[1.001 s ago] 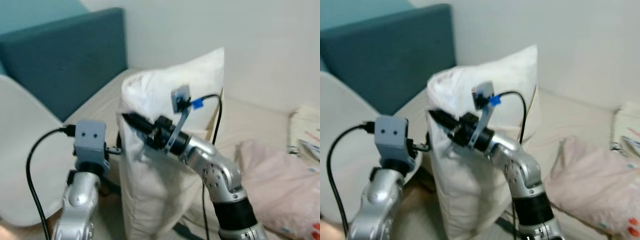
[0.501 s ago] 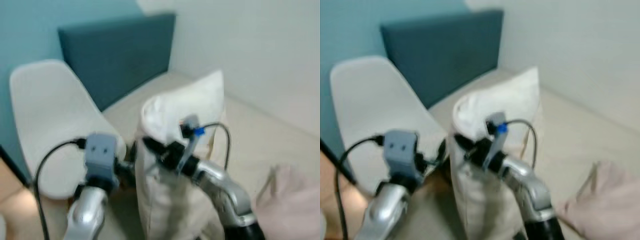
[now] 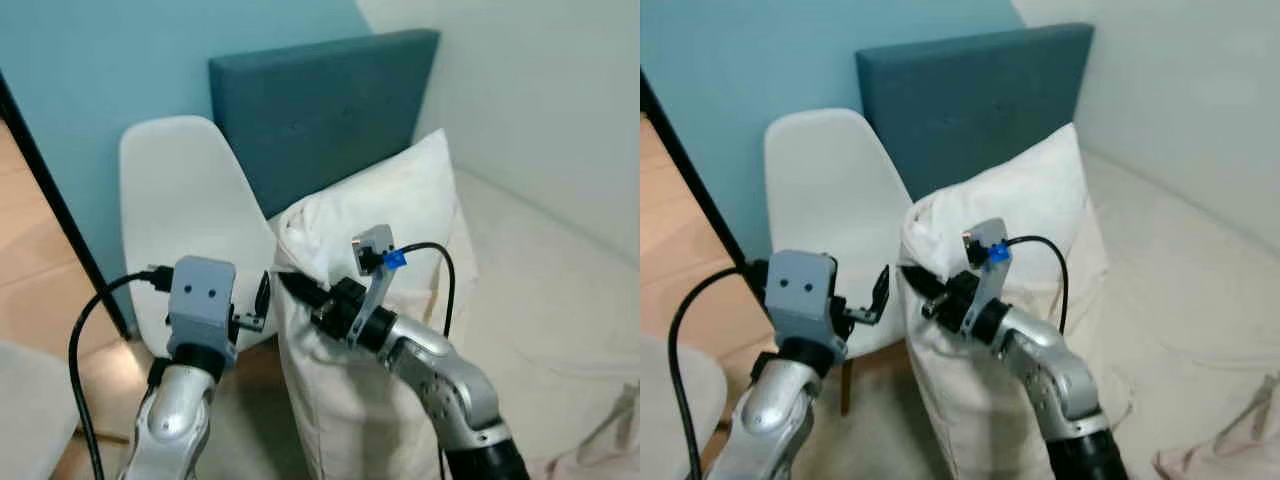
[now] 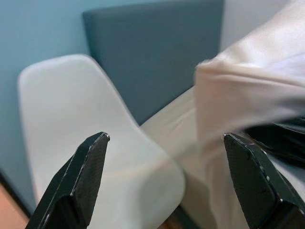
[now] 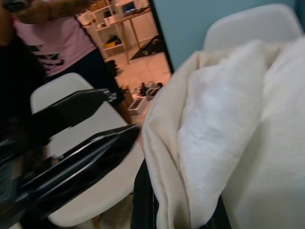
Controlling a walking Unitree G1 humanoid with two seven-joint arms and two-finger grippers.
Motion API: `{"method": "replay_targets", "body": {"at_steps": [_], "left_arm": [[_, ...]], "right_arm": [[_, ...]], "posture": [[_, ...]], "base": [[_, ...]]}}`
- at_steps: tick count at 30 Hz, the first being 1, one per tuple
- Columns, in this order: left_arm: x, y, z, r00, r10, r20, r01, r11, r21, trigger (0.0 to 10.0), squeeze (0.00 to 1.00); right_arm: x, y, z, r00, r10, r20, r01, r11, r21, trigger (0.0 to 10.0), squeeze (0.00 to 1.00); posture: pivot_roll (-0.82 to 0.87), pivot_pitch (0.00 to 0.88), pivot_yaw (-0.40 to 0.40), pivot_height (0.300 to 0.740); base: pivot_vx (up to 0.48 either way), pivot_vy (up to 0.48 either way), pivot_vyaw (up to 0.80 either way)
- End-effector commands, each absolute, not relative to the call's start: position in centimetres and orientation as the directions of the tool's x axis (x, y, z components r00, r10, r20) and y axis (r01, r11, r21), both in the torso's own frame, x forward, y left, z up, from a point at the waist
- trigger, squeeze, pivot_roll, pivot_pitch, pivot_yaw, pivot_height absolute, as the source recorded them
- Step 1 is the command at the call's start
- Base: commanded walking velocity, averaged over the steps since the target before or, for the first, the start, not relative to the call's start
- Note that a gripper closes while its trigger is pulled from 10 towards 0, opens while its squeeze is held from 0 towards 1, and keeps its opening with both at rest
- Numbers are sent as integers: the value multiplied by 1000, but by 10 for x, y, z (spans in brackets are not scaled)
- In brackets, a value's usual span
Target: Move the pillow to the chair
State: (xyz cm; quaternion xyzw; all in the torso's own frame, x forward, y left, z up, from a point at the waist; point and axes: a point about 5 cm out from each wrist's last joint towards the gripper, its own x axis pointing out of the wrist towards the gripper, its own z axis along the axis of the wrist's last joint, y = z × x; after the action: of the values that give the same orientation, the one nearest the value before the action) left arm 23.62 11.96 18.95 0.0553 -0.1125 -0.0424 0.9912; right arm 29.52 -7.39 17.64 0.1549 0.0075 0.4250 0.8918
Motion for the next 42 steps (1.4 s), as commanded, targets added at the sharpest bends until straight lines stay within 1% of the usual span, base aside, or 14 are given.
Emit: {"method": "replay_targets", "body": {"at_steps": [1, 5, 8, 11, 17, 18, 24, 42], "left_arm": [[238, 124, 190, 970, -82, 228, 51, 989, 135, 10000, 0], [240, 125, 193, 966, -82, 247, 47, 988, 146, 10000, 0], [241, 125, 194, 964, -82, 253, 45, 988, 149, 10000, 0], [244, 126, 197, 961, -75, 267, 38, 989, 141, 10000, 0], [245, 126, 198, 960, -72, 270, 36, 990, 139, 10000, 0], [245, 125, 198, 960, -74, 272, 36, 990, 140, 10000, 0], [246, 124, 199, 959, -77, 274, 39, 989, 140, 10000, 0], [248, 123, 200, 957, -77, 279, 39, 989, 141, 10000, 0]], "right_arm": [[304, -65, 218, 604, 745, 284, -797, 562, 221, 0, 0], [309, -64, 232, 600, 730, 328, -799, 564, 208, 0, 0], [310, -64, 237, 599, 724, 344, -800, 565, 202, 0, 0], [313, -61, 256, 579, 709, 402, -809, 563, 170, 0, 0], [313, -60, 262, 576, 700, 422, -808, 567, 162, 0, 0], [315, -61, 265, 584, 686, 434, -798, 582, 154, 0, 0], [321, -62, 272, 602, 659, 451, -779, 608, 151, 0, 0], [325, -59, 274, 609, 647, 460, -773, 614, 161, 0, 0]], "posture": [[110, 0, -92, 740], [109, 0, -92, 740], [107, 0, -92, 740], [107, 0, -93, 740], [105, 0, -92, 740], [106, 0, -93, 740], [110, 0, -96, 740], [109, 0, -99, 740]], "base": [[0, 0, 763], [0, 0, 763], [289, 0, 750], [321, 0, 737], [325, 0, 735], [326, 0, 731], [326, 0, 727], [325, 0, 715]]}}
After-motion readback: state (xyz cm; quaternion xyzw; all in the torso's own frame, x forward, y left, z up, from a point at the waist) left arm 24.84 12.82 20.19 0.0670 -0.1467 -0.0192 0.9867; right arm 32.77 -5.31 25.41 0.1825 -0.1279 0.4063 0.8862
